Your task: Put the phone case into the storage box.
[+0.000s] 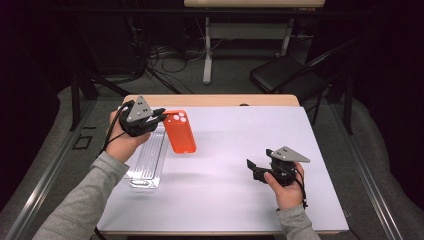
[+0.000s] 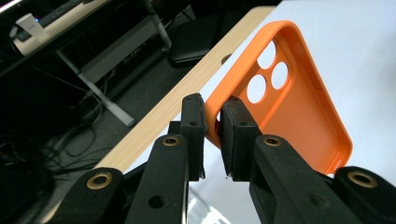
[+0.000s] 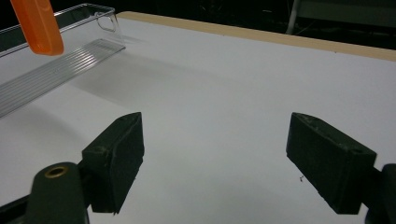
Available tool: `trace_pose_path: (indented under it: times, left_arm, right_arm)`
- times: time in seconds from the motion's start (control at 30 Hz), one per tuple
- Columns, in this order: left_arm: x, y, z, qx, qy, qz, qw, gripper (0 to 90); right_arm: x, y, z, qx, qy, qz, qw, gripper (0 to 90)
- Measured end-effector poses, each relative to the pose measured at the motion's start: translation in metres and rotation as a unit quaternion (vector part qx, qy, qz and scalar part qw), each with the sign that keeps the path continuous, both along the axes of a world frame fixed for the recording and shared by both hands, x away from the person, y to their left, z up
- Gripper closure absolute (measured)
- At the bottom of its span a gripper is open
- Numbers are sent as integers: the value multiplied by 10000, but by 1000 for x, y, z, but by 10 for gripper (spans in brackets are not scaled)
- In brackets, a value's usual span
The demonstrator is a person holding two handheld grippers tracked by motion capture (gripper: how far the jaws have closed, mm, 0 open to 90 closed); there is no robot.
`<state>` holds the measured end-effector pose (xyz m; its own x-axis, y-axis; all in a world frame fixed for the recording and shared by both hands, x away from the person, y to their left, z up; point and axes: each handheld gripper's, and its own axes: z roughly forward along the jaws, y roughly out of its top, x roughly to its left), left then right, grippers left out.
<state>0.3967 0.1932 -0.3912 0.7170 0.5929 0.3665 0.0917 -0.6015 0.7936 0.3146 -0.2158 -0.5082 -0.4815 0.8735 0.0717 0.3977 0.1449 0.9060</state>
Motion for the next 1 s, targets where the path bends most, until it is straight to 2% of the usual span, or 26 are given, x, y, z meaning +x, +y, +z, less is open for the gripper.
trace_pose_path:
  times: [0.07,0.43,0.57,0.8,1.0]
  left_arm:
    - [0,0,3,84,-64,-14,9999,805]
    - [6,5,15,100,-362,-25,9993,804]
    - [9,7,18,155,-567,-18,9983,800]
    - [15,13,24,149,-553,59,9983,801]
    - [23,20,23,113,-523,148,9985,800]
  right_arm:
    - [-1,1,0,21,-9,-5,10000,190]
    - [-5,0,3,37,-67,-40,10000,190]
    - [-5,1,3,20,-82,-25,10000,190]
    - [-4,3,2,-6,-69,-11,10000,190]
    - [-4,2,2,-14,-63,-23,10000,190]
